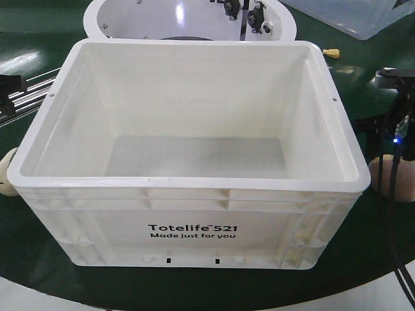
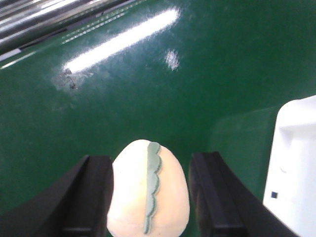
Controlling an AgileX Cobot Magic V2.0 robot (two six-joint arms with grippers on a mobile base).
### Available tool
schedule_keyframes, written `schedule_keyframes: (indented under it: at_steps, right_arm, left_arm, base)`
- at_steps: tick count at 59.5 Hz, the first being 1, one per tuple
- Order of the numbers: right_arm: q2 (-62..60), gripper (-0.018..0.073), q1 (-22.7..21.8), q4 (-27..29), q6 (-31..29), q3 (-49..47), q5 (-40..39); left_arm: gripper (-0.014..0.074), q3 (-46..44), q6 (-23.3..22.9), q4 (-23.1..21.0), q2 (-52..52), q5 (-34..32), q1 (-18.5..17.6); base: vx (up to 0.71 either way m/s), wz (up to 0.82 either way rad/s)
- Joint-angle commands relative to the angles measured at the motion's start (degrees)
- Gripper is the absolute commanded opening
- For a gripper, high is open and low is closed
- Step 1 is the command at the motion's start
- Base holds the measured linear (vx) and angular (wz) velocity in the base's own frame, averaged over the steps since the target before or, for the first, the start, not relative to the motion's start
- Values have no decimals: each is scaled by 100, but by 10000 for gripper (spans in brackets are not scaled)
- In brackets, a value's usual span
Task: Place moving items into box and shelve
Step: 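Grasp cream plush with left gripper and pink plush with right gripper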
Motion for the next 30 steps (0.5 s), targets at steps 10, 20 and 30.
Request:
schedule_keyframes:
  at_steps: [10, 20, 30]
  right_arm:
    - [40, 487, -42, -874, 107, -185, 290]
    - [139, 487, -42, -575, 107, -161, 379]
    - [139, 487, -42, -586, 101, 213, 213]
  left_arm:
    - [470, -195, 319, -51, 97, 154, 25]
    - [470, -176, 494, -52, 286, 255, 25]
    - [470, -176, 835, -52, 590, 550, 25]
  base:
    - [0, 0]
    - [0, 0]
    - [0, 0]
